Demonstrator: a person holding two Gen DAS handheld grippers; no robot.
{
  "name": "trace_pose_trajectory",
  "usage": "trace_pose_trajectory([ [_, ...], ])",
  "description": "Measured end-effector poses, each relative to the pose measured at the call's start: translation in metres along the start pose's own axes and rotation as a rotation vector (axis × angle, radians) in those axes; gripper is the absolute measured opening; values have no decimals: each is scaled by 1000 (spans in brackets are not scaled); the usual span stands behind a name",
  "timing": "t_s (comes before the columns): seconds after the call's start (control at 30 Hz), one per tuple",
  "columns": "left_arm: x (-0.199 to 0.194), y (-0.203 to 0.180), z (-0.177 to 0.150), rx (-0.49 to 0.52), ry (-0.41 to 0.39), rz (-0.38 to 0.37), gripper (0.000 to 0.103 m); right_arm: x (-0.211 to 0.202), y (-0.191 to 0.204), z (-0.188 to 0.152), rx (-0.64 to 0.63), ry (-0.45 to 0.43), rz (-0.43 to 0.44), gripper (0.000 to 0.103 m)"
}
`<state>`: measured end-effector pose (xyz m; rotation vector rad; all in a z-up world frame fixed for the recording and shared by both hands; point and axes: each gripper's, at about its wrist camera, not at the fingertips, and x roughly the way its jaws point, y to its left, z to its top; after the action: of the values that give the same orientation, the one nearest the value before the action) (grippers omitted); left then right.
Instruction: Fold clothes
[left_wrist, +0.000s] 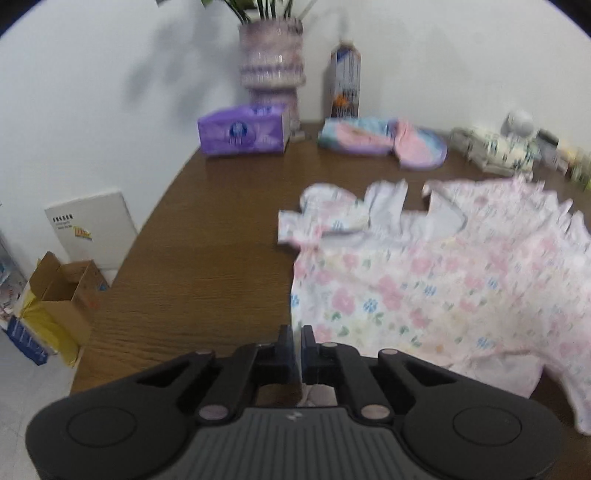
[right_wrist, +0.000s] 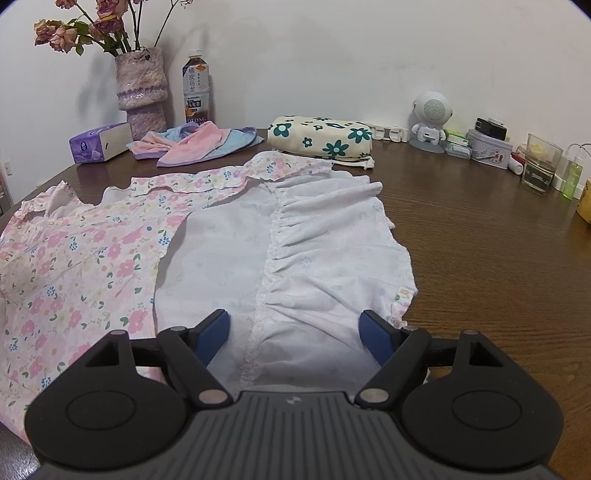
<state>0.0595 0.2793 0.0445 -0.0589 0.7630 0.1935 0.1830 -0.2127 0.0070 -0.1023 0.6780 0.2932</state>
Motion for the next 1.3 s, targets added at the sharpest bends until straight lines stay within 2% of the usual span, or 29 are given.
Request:
trace_pose_trajectory([
  [0.03,-7,-3,1,-2,-28,-23,12,-2,-1,0,1,1,-5,78],
  [0.13,-18,-21,4,39,-70,-96,19,-17,-10,2,32,-34,-10,78],
  [0.23,-13,-41,2,88,-49,-142,23,-29,-21,6,42,-53,-47,78],
  [0.47,5,-53,-12,78,3,-139,26,-24,-36,-5,47,27,-60,74],
  [0.73,11,-54,-17,84,-8,-106,28,-15,-53,2,97,46,29,74],
  [0.77,11,-56,-18,89,-9,-100,28,-12,-50,3,81,55,29,71],
  [0.83,10,-57,-18,92,-5,-91,28,-6,-45,5,49,71,29,45],
  [0.87,10,-56,-18,91,-3,-88,28,-12,-45,2,37,83,40,8],
  [0.9,9,-56,-18,90,-1,-85,28,-18,-45,0,25,96,51,3],
  [1.03,8,-54,-19,85,-2,-71,29,-46,-46,-11,-14,141,89,3],
  [1.13,8,-58,-20,92,-1,-71,29,-68,-50,-22,21,163,129,3],
  [1.27,1,-64,-17,128,11,-80,32,-74,-48,-29,12,191,112,4],
  [1.3,-5,-65,-14,144,-5,-81,32,-76,-48,-30,10,192,109,9],
])
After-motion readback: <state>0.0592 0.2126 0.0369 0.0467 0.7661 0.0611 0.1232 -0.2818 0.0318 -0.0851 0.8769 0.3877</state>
